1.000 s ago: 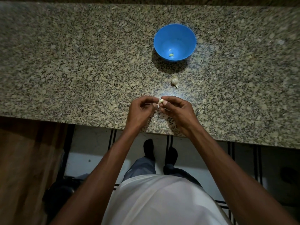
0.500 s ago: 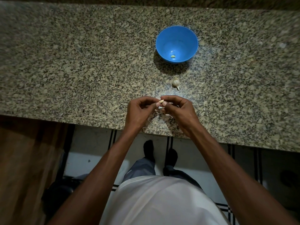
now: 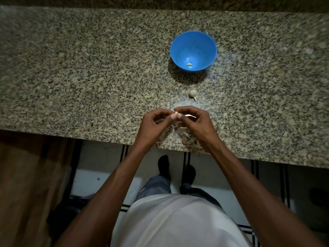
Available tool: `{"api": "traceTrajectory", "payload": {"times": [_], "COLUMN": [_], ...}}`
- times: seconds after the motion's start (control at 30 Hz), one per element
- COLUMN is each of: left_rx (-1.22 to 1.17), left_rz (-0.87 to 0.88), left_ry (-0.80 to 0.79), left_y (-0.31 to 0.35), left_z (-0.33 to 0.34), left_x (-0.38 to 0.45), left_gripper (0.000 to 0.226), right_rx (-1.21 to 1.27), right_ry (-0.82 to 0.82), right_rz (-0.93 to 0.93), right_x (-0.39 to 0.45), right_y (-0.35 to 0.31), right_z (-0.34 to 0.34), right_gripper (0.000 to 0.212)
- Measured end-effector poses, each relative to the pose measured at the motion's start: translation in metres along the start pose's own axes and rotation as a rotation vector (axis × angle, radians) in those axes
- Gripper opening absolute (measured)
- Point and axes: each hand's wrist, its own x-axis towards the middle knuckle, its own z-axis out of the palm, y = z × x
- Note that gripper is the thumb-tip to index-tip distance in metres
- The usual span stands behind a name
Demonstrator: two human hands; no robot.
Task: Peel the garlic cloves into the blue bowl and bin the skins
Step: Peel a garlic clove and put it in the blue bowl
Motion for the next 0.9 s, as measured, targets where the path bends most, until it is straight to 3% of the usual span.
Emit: {"api": "traceTrajectory", "payload": {"times": [0.17, 0.37, 0.67, 0.9], "left_rx": [-0.134, -0.19, 0.095, 0.105], "left_rz": [-0.087, -0.137, -0.031, -0.074], "left_ry": [0.01, 0.017, -0.097, -0.241], "left_y": [-0.005, -0.005, -0.005, 0.001], "left_z": [-0.002, 0.003, 0.005, -0.003], "left_x": [0.002, 0.005, 0.007, 0.016], "left_gripper": [0.019, 0.021, 0.016, 0.019], "right_rx": [-0.035, 0.108, 0.089, 0.117], "right_ry": [-0.011, -0.014, 0.0, -0.02], "right_rz": [-0.013, 0.044, 0.055, 0.064], "right_x": [0.0, -0.003, -0.004, -0.003], "right_y": [0.0, 0.002, 0.003, -0.002], "right_z": [0.001, 0.0, -0.001, -0.001], "right_gripper": [0.025, 0.024, 0.025, 0.026]}}
